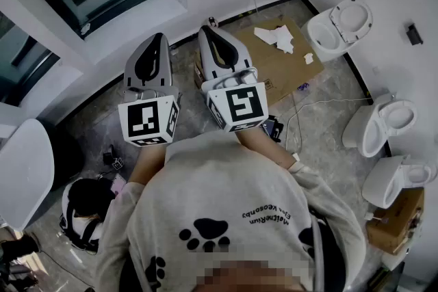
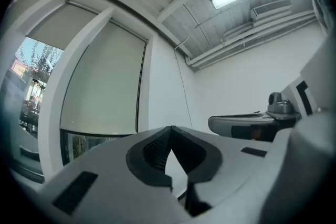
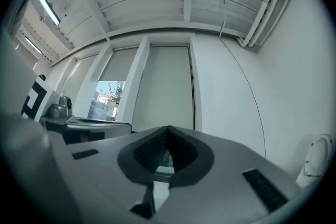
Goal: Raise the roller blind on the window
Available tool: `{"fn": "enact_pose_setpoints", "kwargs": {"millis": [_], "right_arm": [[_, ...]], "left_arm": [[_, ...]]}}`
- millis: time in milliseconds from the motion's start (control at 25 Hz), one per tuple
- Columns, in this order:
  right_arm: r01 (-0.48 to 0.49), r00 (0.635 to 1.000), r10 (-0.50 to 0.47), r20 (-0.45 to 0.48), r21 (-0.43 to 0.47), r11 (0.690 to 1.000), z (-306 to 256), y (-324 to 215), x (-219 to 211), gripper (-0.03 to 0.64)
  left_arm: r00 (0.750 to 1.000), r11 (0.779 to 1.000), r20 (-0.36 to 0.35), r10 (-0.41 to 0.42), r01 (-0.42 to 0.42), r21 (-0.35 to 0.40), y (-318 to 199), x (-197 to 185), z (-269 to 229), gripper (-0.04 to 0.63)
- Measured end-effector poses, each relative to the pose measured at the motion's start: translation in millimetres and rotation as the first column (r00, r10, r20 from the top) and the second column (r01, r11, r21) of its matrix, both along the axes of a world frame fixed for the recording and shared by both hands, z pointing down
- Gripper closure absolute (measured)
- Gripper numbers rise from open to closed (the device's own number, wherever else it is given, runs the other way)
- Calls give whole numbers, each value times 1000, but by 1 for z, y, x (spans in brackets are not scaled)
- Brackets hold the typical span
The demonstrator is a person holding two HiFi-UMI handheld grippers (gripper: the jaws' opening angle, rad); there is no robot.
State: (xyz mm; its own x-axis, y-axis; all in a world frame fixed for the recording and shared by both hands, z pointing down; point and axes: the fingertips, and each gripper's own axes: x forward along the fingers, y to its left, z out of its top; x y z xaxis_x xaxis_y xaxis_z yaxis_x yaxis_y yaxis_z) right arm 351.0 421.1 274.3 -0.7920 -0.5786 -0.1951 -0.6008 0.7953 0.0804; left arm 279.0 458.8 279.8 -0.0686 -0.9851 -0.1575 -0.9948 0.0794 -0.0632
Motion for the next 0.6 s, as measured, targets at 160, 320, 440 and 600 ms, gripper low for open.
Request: {"fn": "enact_pose_setpoints", "kwargs": {"millis": [160,320,440,600], "right_arm": [[8,1000,-8,-8,1,1000,-1,-8,-1,607],[18,1000,-18,-10,2,1000,-1,-13,-3,607],[24,999,-24,-24,-2,1000,5,-16,-5,607],[48,999,-49,-19,-34,998,13,-26,-16,607]], "left_arm": [[1000,1000,8,-14,14,-6,-3,0,-1,588],[1000,1000,15,-25,25,-16,-6,-2,0,588],[1000,999,14,-25,25,-22,-11,-3,4,588],[1000,999,4,-16,16,-32,-23,-12,9,588]]}}
